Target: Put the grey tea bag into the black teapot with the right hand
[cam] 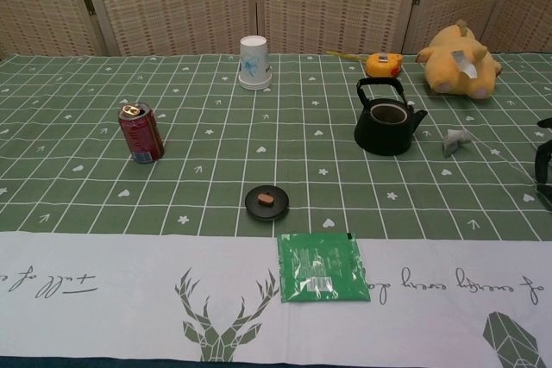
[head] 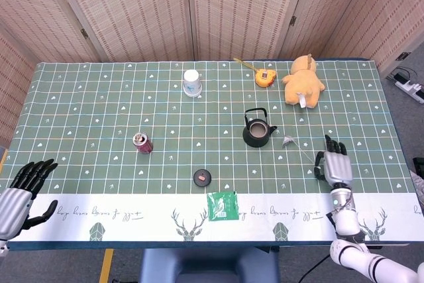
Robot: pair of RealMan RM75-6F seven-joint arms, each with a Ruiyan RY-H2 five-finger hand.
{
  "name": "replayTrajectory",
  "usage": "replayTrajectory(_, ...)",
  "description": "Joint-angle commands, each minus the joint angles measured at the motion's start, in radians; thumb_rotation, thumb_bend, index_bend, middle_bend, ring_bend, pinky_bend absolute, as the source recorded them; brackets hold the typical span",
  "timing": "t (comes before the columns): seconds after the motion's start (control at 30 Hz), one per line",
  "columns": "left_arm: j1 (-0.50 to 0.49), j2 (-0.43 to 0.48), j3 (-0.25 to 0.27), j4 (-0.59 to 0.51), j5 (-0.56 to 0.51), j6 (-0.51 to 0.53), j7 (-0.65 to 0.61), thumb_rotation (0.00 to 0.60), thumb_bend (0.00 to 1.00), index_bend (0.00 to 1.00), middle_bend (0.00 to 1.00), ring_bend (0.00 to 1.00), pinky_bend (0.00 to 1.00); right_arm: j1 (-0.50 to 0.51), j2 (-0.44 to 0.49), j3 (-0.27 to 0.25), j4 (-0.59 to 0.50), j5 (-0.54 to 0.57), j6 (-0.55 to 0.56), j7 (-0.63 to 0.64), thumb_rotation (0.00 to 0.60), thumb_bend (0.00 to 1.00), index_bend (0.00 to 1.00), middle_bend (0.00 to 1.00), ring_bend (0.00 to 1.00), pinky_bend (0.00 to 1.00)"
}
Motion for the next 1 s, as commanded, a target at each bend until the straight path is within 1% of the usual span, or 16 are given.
replayTrajectory(0.03,0.0,0.0,0.0,0.001,0.0,0.0,-0.001,0.6,0.41,0.0,0.0,0.0,0.0,-0.003,0.015,0.004,-0.021,-0.008,0.014,0.0,0.6,0.43,0.58,0.0,0.0,0.0)
replayTrajectory(0.2,-0.001,0.0,-0.001,0.001,-0.001,-0.001,-0.001,0.6,0.41,0.0,0.0,0.0,0.0,-0.009,0.055,0.013,-0.094,-0.026,0.054,-0.009,0.6,0.43,0.58,0.0,0.0,0.0)
replayTrajectory(0.4,-0.001,0.0,-0.001,0.001,-0.001,-0.001,-0.002,0.6,0.41,0.0,0.0,0.0,0.0,-0.007,0.12,0.039,-0.23,-0.039,0.108,-0.043,0.6,0.43,0.58,0.0,0.0,0.0)
replayTrajectory(0.5,-0.001,0.001,-0.001,0.001,-0.004,-0.003,-0.001,0.6,0.41,0.0,0.0,0.0,0.0,0.007,0.153,0.062,-0.308,-0.039,0.139,-0.089,0.6,0.43,0.58,0.0,0.0,0.0)
replayTrajectory(0.67,-0.002,0.002,-0.003,0.0,-0.009,-0.007,-0.001,0.6,0.41,0.0,0.0,0.0,0.0,0.044,0.197,0.112,-0.433,0.002,0.185,-0.2,0.6,0.43,0.58,0.0,0.0,0.0)
replayTrajectory(0.77,-0.003,0.003,-0.004,0.001,-0.012,-0.008,-0.004,0.6,0.41,0.0,0.0,0.0,0.0,0.066,0.215,0.142,-0.493,0.027,0.209,-0.244,0.6,0.43,0.58,0.0,0.0,0.0)
replayTrajectory(0.9,-0.004,0.003,-0.003,0.002,-0.012,-0.012,-0.004,0.6,0.41,0.0,0.0,0.0,0.0,0.094,0.229,0.173,-0.553,0.056,0.235,-0.287,0.6,0.43,0.58,0.0,0.0,0.0)
replayTrajectory(1.0,-0.004,0.002,-0.003,0.001,-0.01,-0.011,0.0,0.6,0.41,0.0,0.0,0.0,0.0,0.118,0.223,0.181,-0.562,0.078,0.261,-0.338,0.6,0.43,0.59,0.0,0.0,0.0)
